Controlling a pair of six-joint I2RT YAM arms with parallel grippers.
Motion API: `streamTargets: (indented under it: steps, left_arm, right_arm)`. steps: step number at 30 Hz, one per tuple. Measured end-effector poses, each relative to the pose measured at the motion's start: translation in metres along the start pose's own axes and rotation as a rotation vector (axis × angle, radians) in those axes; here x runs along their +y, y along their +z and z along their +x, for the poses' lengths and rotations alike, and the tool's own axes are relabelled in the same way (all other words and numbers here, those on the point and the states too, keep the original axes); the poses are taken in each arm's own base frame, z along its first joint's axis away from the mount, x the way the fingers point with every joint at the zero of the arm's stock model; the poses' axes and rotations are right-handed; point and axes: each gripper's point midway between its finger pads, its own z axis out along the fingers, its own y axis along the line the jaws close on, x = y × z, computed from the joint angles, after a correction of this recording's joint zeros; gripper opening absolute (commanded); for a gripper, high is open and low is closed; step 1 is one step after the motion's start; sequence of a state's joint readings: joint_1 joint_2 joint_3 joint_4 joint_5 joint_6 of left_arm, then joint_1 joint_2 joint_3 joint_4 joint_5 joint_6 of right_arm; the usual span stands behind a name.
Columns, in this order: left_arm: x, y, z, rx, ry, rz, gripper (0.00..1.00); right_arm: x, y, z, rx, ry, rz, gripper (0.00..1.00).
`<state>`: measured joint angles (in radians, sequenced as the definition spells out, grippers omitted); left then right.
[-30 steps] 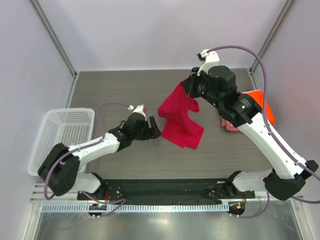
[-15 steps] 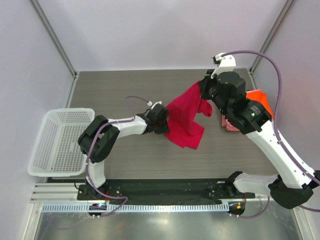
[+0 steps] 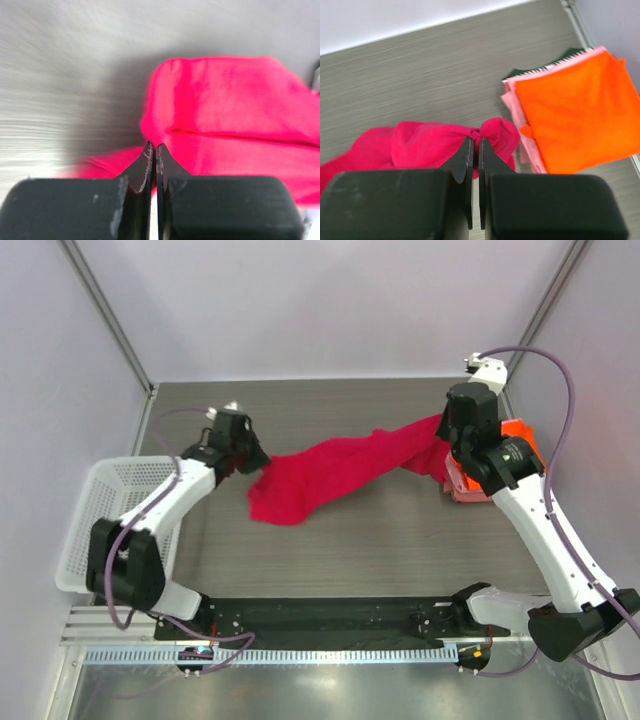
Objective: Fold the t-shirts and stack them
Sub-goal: Flatten the tshirt out
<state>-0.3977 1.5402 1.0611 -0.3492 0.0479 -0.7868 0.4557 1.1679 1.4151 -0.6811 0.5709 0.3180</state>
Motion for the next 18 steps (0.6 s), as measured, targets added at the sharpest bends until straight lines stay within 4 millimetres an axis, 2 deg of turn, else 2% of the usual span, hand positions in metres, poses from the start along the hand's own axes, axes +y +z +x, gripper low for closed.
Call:
streamTargets:
  steps: [2,4,6,9,12,15,17,18]
  left_arm:
    - [0.005,-0.04,-0.042,-0.117,-0.007,-0.006,0.0]
    - [-0.002,-0.073,-0.06,-0.194,0.012,0.002,0.0]
    - [-0.011,-0.107,-0.069,-0.257,0.036,0.027,0.0]
    - [-0.007,-0.134,-0.066,-0.292,0.052,0.017,0.0]
    - [0.016,-0.136,-0.058,-0.293,0.042,-0.051,0.0]
    - [0.047,-0.119,-0.041,-0.235,0.027,-0.152,0.0]
    - [0.067,-0.107,-0.028,-0.188,0.021,-0.221,0.0]
    - [0.073,-0.103,-0.024,-0.172,0.019,-0.246,0.0]
  right_arm:
    - [-0.02,0.01,0.006,0.022,0.031,0.062,0.01]
    - [-0.028,0.015,0.009,0.036,0.057,0.078,0.01]
    - [-0.029,0.017,0.014,0.052,0.075,0.074,0.01]
    - [-0.025,0.018,0.032,0.087,0.097,0.045,0.01]
    - [-0.029,0.012,0.07,0.138,0.126,0.02,0.01]
    - [-0.042,0.0,0.121,0.197,0.165,0.02,0.04]
    - [-0.054,-0.008,0.155,0.221,0.195,0.033,0.23]
    - [-0.059,-0.011,0.169,0.234,0.205,0.038,0.41]
